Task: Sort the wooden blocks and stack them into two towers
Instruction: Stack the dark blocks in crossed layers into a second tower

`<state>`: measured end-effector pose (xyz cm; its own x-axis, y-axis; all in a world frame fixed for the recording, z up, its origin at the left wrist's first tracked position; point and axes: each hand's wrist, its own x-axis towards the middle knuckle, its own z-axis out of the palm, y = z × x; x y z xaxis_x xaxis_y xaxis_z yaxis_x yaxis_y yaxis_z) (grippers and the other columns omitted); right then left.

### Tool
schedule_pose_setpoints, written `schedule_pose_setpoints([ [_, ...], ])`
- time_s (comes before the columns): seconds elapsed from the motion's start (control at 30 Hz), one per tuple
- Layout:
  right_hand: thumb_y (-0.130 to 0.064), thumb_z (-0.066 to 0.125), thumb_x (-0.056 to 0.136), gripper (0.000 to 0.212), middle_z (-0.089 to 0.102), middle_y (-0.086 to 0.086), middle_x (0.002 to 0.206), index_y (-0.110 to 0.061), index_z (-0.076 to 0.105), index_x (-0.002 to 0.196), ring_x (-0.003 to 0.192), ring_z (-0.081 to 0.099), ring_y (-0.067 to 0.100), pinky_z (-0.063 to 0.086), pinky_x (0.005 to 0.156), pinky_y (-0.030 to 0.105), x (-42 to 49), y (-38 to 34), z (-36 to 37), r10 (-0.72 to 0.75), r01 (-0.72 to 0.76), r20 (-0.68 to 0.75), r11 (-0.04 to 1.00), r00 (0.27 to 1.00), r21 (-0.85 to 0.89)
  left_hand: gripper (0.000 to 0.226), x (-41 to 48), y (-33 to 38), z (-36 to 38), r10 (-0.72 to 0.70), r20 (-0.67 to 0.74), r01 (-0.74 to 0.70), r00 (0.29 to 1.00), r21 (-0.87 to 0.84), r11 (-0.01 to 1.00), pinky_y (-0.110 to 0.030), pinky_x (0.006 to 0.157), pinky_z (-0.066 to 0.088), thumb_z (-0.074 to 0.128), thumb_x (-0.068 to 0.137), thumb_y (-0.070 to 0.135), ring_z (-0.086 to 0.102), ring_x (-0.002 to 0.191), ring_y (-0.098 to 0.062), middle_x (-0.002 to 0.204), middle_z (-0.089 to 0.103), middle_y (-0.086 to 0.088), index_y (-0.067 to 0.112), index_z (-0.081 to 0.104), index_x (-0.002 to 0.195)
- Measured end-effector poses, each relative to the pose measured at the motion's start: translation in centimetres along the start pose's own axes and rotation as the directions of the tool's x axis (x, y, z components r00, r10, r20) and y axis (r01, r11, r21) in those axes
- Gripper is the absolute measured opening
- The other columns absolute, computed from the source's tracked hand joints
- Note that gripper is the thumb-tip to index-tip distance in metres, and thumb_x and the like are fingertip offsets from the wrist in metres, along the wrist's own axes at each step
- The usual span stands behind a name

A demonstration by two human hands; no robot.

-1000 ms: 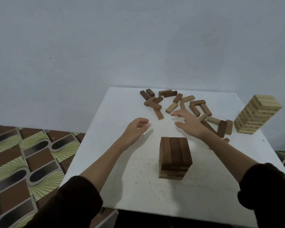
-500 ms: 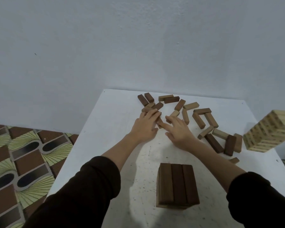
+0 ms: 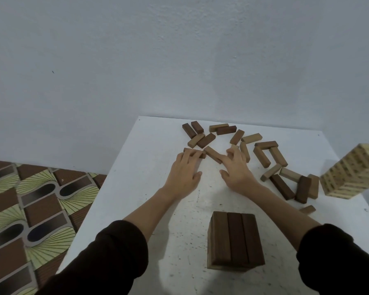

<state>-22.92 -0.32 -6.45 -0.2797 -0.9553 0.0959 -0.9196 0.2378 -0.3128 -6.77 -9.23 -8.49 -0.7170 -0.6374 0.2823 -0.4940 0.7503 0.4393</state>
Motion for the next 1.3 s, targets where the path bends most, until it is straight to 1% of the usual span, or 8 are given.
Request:
schedule_pose_setpoints([
  [0.1,-0.022,0.049,0.095,0.046,0.017,0.016,0.145,-0.018,0.038,0.139,0.137,0.011,0.033,0.016,0.112,0.038,0.2,0.0,-0.1,0.048,-0.046,0.023,0.997,0.999,-0.065,0.047,1.0,-0.1,-0.4,0.009,-0.024,-0.007,1.000,0.069,0.998,-0.037,0.103,0.037,0.053,0.085,0.013,0.031,0.127,-0.025,0.140,0.038,-0.005,0.012,0.046,0.131],
  [0.37,-0.017,0.055,0.091,0.039,0.027,0.012,0.136,-0.008,0.047,0.129,0.125,0.031,0.029,0.027,0.102,0.032,1.0,0.1,-0.6,0.008,-0.011,0.097,0.999,0.995,0.033,0.032,3.1,-1.8,0.1,0.099,0.054,-0.103,0.994,0.090,0.991,-0.043,0.090,0.044,0.037,0.085,0.019,0.053,0.107,-0.027,0.124,0.054,-0.003,0.015,0.057,0.111],
  [0.53,-0.019,0.057,0.090,0.034,0.034,0.008,0.135,-0.013,0.054,0.124,0.120,0.036,0.029,0.029,0.100,0.034,1.1,0.3,-0.6,0.011,-0.015,0.064,0.998,0.998,0.061,0.012,3.7,-0.3,-1.0,0.018,0.177,0.025,0.984,-0.239,0.971,-0.022,0.072,0.038,0.055,0.083,-0.006,0.049,0.076,-0.012,0.085,0.055,-0.003,0.002,0.061,0.091],
  [0.7,-0.005,0.064,0.080,0.032,0.044,0.014,0.122,-0.002,0.061,0.112,0.111,0.044,0.028,0.037,0.100,0.041,0.6,0.6,-0.4,-0.053,0.050,0.005,0.965,0.999,0.257,0.005,2.8,0.6,-0.5,-0.069,0.203,0.142,0.977,-0.371,0.918,-0.023,0.078,0.031,0.063,0.084,0.002,0.046,0.093,-0.019,0.094,0.054,-0.007,0.000,0.067,0.086],
  [0.9,-0.017,0.058,0.064,0.037,0.043,0.009,0.104,0.000,0.055,0.096,0.088,0.045,0.011,0.038,0.076,0.010,0.3,-0.4,-1.0,-0.094,0.044,0.101,0.907,0.990,0.418,0.068,2.5,1.0,0.5,-0.236,0.143,0.273,0.961,-0.378,0.884,-0.030,0.102,0.027,0.074,0.079,0.027,0.027,0.124,-0.022,0.137,0.032,-0.008,0.011,0.038,0.134],
  [1.03,-0.022,0.075,0.068,0.062,0.037,0.000,0.110,-0.007,0.046,0.120,0.101,0.040,0.014,0.038,0.086,0.022,0.2,-1.0,-0.7,-0.086,0.044,0.091,0.918,0.992,0.393,0.073,2.0,1.6,0.7,-0.246,0.173,0.299,0.954,-0.465,0.833,-0.037,0.096,0.041,0.074,0.079,0.019,0.042,0.115,-0.026,0.119,0.042,-0.005,0.010,0.033,0.139],
  [1.17,-0.004,0.077,0.068,0.090,0.037,0.002,0.119,-0.012,0.027,0.142,0.112,0.044,0.018,0.043,0.096,0.034,-0.2,-1.0,-1.4,-0.111,0.010,0.180,0.875,0.977,0.484,0.083,1.3,1.2,0.0,-0.240,0.199,0.309,0.950,-0.491,0.815,-0.022,0.080,0.042,0.079,0.075,0.021,0.048,0.098,-0.018,0.113,0.044,-0.004,0.012,0.030,0.141],
  [1.3,-0.018,0.082,0.067,0.106,0.031,0.002,0.135,-0.021,0.013,0.147,0.126,0.029,0.019,0.032,0.106,0.036,-0.5,-0.3,-1.5,-0.062,-0.025,0.243,0.940,0.968,0.339,0.104,0.9,0.8,-0.6,-0.180,0.278,0.286,0.944,-0.407,0.867,-0.031,0.095,0.041,0.085,0.067,0.029,0.039,0.115,-0.019,0.130,0.031,0.001,0.018,0.018,0.146],
])
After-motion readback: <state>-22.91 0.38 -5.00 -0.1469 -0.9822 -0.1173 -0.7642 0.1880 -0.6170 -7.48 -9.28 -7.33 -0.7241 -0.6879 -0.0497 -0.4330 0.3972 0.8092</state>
